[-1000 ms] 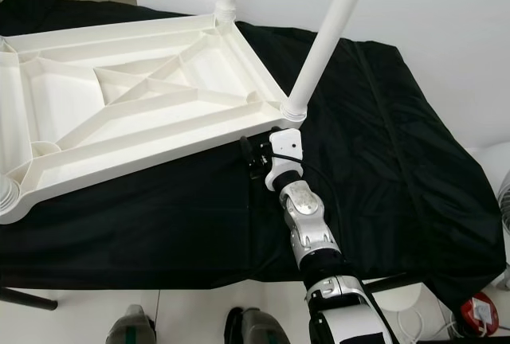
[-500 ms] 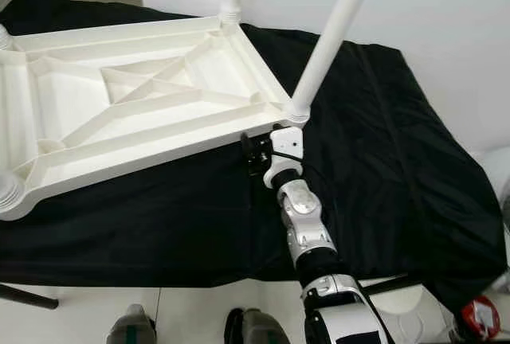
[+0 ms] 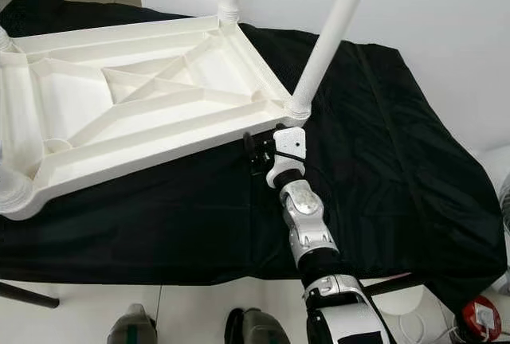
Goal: Building children table
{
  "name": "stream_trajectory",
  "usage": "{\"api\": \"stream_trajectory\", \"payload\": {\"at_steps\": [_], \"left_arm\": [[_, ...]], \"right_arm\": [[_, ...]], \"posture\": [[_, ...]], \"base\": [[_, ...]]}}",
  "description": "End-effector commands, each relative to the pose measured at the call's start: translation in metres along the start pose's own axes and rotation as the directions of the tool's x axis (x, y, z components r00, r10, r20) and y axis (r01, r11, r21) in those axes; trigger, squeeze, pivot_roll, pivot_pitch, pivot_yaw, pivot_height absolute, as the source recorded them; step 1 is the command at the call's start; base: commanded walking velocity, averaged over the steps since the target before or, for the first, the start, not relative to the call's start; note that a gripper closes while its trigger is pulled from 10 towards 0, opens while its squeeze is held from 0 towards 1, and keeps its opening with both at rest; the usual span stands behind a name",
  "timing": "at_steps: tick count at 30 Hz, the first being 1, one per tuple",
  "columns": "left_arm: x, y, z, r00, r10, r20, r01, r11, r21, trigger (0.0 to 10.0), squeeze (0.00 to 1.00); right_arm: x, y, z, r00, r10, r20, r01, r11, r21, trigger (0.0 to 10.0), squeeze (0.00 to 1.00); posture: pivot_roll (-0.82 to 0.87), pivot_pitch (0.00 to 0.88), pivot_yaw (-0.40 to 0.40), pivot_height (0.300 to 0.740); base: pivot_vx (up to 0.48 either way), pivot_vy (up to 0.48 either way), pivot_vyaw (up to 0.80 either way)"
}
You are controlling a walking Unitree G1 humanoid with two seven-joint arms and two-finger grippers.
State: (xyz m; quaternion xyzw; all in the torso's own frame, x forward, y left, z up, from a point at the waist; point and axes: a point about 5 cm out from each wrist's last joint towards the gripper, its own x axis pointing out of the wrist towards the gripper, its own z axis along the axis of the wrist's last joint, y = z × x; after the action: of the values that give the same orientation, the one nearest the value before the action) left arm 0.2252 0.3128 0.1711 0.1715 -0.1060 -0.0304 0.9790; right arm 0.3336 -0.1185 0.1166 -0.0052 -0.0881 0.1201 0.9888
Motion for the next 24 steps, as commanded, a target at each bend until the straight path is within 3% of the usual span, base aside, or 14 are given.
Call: {"api": "stream_trajectory", "payload": {"at_steps": [1, 2, 3, 5, 7, 8, 10, 11, 12, 14, 15, 16, 21, 24], "left_arm": [[0.002, -0.035, -0.001, 0.962, -0.272, 0.007, 0.272, 0.961, -0.054, 10.0, 0.00], [0.002, -0.045, -0.001, 0.949, -0.314, 0.016, 0.314, 0.946, -0.082, 10.0, 0.00], [0.002, -0.045, -0.001, 0.949, -0.314, 0.016, 0.314, 0.946, -0.082, 10.0, 0.00], [0.001, -0.069, 0.003, 0.920, -0.389, 0.046, 0.391, 0.907, -0.155, 10.0, 0.00], [0.001, -0.069, 0.003, 0.920, -0.389, 0.046, 0.391, 0.907, -0.155, 10.0, 0.00], [-0.001, -0.093, 0.009, 0.884, -0.461, 0.080, 0.466, 0.854, -0.230, 10.0, 0.00], [-0.001, -0.093, 0.009, 0.884, -0.461, 0.080, 0.466, 0.854, -0.230, 10.0, 0.00], [-0.004, -0.106, 0.012, 0.857, -0.506, 0.094, 0.512, 0.819, -0.258, 10.0, 0.00], [-0.004, -0.106, 0.012, 0.857, -0.506, 0.094, 0.512, 0.819, -0.258, 10.0, 0.00], [-0.007, -0.128, 0.020, 0.804, -0.580, 0.131, 0.589, 0.750, -0.301, 10.0, 0.00], [-0.007, -0.128, 0.020, 0.804, -0.580, 0.131, 0.589, 0.750, -0.301, 10.0, 0.00], [-0.008, -0.141, 0.026, 0.772, -0.616, 0.156, 0.630, 0.709, -0.318, 10.0, 0.00], [-0.005, -0.147, 0.029, 0.767, -0.619, 0.170, 0.636, 0.696, -0.333, 10.0, 0.00], [-0.001, -0.156, 0.029, 0.748, -0.639, 0.179, 0.658, 0.676, -0.333, 10.0, 0.00]], "right_arm": [[-0.002, -0.006, -0.005, 0.999, -0.041, -0.028, 0.041, 0.999, 0.007, 10.0, 0.00], [-0.001, -0.005, -0.006, 0.999, -0.045, -0.030, 0.045, 0.999, 0.007, 10.0, 0.00], [-0.001, -0.005, -0.006, 0.999, -0.045, -0.030, 0.045, 0.999, 0.007, 10.0, 0.00], [0.000, -0.005, -0.006, 0.998, -0.054, -0.037, 0.054, 0.999, 0.006, 10.0, 0.00], [0.000, -0.005, -0.006, 0.998, -0.054, -0.037, 0.054, 0.999, 0.006, 10.0, 0.00], [0.001, -0.006, -0.007, 0.996, -0.076, -0.046, 0.076, 0.997, -0.003, 10.0, 0.00], [0.001, -0.006, -0.007, 0.996, -0.076, -0.046, 0.076, 0.997, -0.003, 10.0, 0.00], [0.002, -0.007, -0.007, 0.995, -0.089, -0.050, 0.089, 0.996, -0.004, 10.0, 0.00], [0.002, -0.007, -0.007, 0.995, -0.089, -0.050, 0.089, 0.996, -0.004, 10.0, 0.00], [0.002, -0.011, -0.009, 0.989, -0.135, -0.065, 0.135, 0.991, -0.015, 10.0, 0.00], [0.002, -0.011, -0.009, 0.989, -0.135, -0.065, 0.135, 0.991, -0.015, 10.0, 0.00], [0.003, -0.014, -0.011, 0.981, -0.177, -0.082, 0.176, 0.984, -0.017, 10.0, 0.00], [0.004, -0.014, -0.012, 0.976, -0.196, -0.095, 0.195, 0.981, -0.012, 10.0, 0.00], [0.011, -0.011, -0.016, 0.968, -0.204, -0.147, 0.212, 0.977, 0.040, 10.0, 0.00]], "posture": [[0.24, 0.093, -0.117, 0.740], [0.24, 0.094, -0.118, 0.740], [0.24, 0.094, -0.118, 0.740], [0.24, 0.092, -0.120, 0.740], [0.24, 0.092, -0.120, 0.740], [0.24, 0.091, -0.118, 0.740], [0.24, 0.091, -0.118, 0.740], [0.23, 0.088, -0.113, 0.740], [0.23, 0.088, -0.113, 0.740], [0.22, 0.086, -0.106, 0.740], [0.22, 0.086, -0.106, 0.740], [0.22, 0.086, -0.106, 0.740], [0.22, 0.089, -0.101, 0.740], [0.21, 0.097, -0.089, 0.740]], "base": [[0.000, 0.000, 0.00], [0.000, 0.000, 0.00], [0.000, 0.000, 0.00], [0.000, 0.000, 0.00], [0.000, 0.000, 0.00], [0.000, 0.000, 0.00], [0.000, 0.000, 0.00], [0.000, 0.000, 0.00], [0.000, 0.000, 0.00], [0.000, 0.000, 0.00], [0.000, 0.000, 0.00], [0.000, 0.000, 0.00], [0.000, 0.000, 0.00], [0.000, 0.000, 0.00]]}}
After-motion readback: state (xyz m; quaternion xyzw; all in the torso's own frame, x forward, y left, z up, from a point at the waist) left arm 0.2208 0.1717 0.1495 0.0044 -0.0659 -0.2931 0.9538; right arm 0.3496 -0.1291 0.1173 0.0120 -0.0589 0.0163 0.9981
